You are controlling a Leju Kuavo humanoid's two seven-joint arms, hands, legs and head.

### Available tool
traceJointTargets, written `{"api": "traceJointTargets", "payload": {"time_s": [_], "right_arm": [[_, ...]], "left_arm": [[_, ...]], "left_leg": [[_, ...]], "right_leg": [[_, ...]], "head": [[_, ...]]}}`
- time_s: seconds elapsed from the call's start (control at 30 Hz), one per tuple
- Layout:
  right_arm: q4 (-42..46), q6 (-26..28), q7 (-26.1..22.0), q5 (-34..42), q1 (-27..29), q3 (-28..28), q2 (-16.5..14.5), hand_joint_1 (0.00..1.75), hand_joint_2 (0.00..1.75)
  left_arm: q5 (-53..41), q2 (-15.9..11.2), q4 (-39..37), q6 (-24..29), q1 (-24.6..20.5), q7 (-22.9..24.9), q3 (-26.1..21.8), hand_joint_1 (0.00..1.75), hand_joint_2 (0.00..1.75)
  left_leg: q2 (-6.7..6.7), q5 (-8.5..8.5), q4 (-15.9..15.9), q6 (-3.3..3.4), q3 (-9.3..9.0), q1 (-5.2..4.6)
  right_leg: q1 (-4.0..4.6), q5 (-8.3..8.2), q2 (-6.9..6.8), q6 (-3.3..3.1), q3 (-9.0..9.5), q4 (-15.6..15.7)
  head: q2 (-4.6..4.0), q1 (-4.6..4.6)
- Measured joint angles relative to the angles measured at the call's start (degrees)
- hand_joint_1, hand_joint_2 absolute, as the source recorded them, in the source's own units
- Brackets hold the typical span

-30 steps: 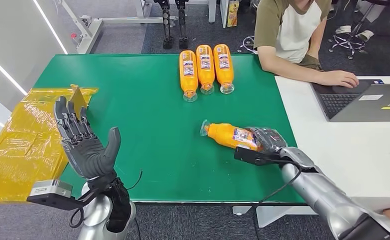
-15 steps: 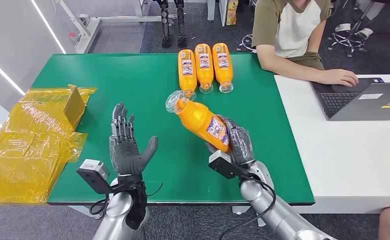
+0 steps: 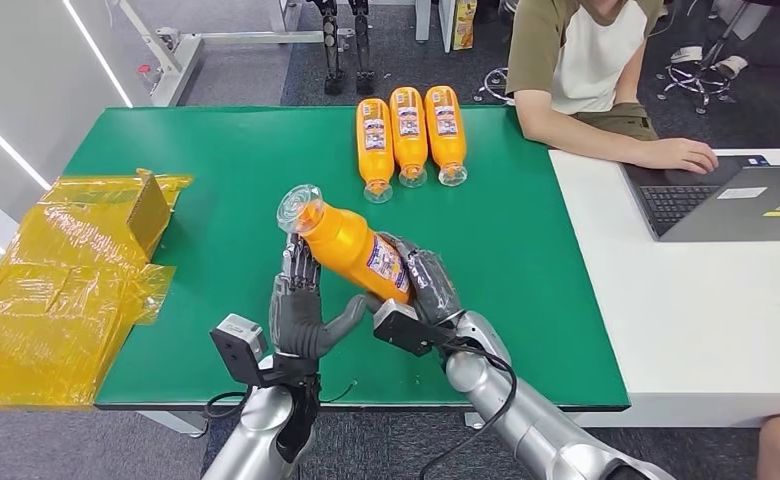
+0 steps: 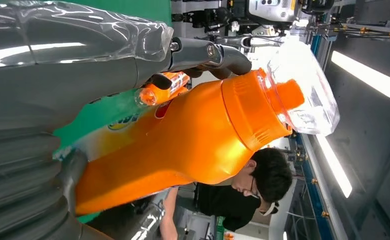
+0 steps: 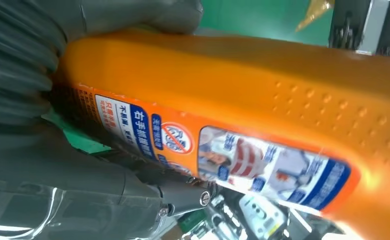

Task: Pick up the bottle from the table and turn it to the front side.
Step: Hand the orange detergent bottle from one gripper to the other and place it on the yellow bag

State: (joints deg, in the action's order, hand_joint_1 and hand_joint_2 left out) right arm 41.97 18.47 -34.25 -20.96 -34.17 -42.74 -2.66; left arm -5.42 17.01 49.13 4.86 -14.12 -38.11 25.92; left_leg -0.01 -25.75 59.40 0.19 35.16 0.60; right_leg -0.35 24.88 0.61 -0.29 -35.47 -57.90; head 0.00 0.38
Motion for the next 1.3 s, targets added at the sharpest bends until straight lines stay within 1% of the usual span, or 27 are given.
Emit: {"api": "traceJointTargets", "payload": {"time_s": [0.27, 0.57, 0.67, 0.87, 1.0, 1.13, 1.3], "right_arm": [[-1.19, -8.12, 1.51, -3.21, -0.33, -3.26, 0.03, 1.75, 1.75], [-1.44, -14.41, 2.56, -8.45, -0.88, -5.35, 2.17, 1.75, 1.75], [-1.18, -15.61, 3.21, -10.13, -0.35, -6.44, 2.93, 1.75, 1.75], [0.65, -15.95, 5.36, -12.27, 0.01, -7.27, 4.22, 1.75, 1.75], [2.21, -15.90, 5.82, -12.97, 0.78, -7.26, 5.07, 1.75, 1.75], [2.82, -15.78, 5.46, -13.18, 1.00, -7.03, 5.38, 1.75, 1.75], [2.83, -14.07, 4.57, -13.17, 1.30, -6.25, 5.39, 1.75, 1.75]], "left_arm": [[0.00, 0.18, -1.72, -1.38, -0.51, -0.12, -0.03, 0.00, 1.75], [-0.20, 0.30, -3.83, -1.50, -0.82, -0.45, -0.53, 0.00, 1.75], [-1.32, 0.36, -4.14, 0.72, -1.20, -0.90, -0.63, 0.00, 1.75], [-4.95, 0.31, -3.27, 8.19, -1.18, -0.93, -0.65, 0.00, 1.75], [-6.51, 0.12, -1.41, 10.47, -1.01, -0.32, -0.66, 0.02, 1.75], [-6.91, 0.05, -0.18, 10.04, -0.87, -0.15, -0.66, 1.75, 1.75], [-6.29, 0.04, 0.32, 6.91, -0.81, -0.23, -0.66, 1.75, 1.75]], "left_leg": [[0.01, 0.00, 0.01, 0.00, 0.03, -0.02], [0.01, 0.00, 0.02, 0.00, 0.03, -0.02], [0.01, -0.01, 0.02, -0.01, 0.03, -0.03], [0.03, -0.02, 0.01, -0.02, 0.00, -0.03], [0.04, -0.02, 0.02, -0.02, 0.00, -0.03], [0.04, -0.02, 0.02, -0.02, 0.01, -0.03], [0.03, -0.02, 0.02, -0.02, 0.02, -0.03]], "right_leg": [[-0.02, 0.00, 0.01, 0.00, -0.04, 0.01], [-0.01, 0.00, 0.01, 0.00, -0.05, 0.02], [-0.02, 0.00, 0.03, 0.00, -0.06, 0.01], [-0.02, 0.00, 0.05, 0.00, -0.05, 0.02], [-0.02, -0.01, 0.05, 0.01, -0.03, 0.02], [-0.03, -0.01, 0.05, 0.01, -0.02, 0.02], [-0.02, -0.01, 0.04, 0.01, -0.02, 0.01]], "head": [[-0.01, 0.00], [0.00, 0.00], [0.00, -0.01], [-0.02, -0.01], [0.00, 0.01], [-0.01, 0.00], [0.00, 0.00]]}}
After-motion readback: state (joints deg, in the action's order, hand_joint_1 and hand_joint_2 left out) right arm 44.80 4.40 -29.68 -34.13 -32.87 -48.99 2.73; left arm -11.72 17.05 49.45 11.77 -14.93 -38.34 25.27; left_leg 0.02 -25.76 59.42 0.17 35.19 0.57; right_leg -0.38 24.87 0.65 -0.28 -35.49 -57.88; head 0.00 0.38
